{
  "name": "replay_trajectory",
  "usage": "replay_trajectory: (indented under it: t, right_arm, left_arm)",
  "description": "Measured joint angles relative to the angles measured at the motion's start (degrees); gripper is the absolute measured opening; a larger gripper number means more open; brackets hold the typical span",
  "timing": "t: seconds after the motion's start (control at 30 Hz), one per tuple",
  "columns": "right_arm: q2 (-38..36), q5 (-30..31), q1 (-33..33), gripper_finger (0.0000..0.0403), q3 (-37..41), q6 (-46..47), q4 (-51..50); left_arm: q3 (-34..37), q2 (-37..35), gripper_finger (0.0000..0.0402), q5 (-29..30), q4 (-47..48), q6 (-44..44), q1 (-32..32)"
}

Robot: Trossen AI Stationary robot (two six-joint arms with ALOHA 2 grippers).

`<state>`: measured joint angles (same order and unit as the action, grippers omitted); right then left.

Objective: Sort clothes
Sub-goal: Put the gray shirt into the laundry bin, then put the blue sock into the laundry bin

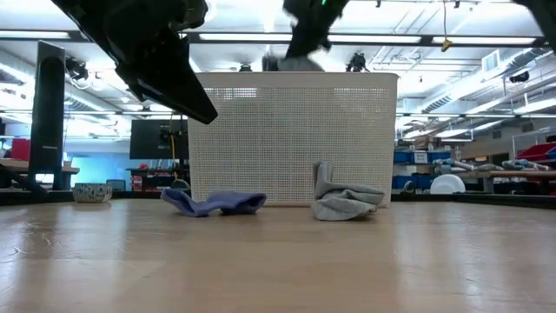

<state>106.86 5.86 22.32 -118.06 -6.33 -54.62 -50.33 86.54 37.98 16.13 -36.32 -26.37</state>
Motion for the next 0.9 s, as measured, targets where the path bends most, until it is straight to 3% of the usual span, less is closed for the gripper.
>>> replay_trajectory:
  t: [0.23, 0.53, 0.7, 0.9]
  right_arm:
    - [9.1, -9.82, 1.3, 0.0072, 0.02, 5.42, -2.66]
    - [15.7, -10.58, 1.5, 0.0157, 0.02, 4.08, -2.71]
    - [11.88, -10.29, 1.58, 0.0181, 0.09, 2.04, -3.55]
    - [0.82, -9.94, 1.55, 0.0187, 0.02, 1.63, -5.4]
  left_arm:
    - [0.0, 0.0, 0.0124, -0.27, -0.03, -0.09, 0.0]
    - [0.0, 0.0, 0.0124, -1.18, 0.05, -0.08, -0.42]
    - [0.0, 0.0, 0.0124, -1.59, 0.04, -0.07, -0.42]
    - [0.0, 0.29, 0.0124, -1.57, -0.06, -0.07, -0.21]
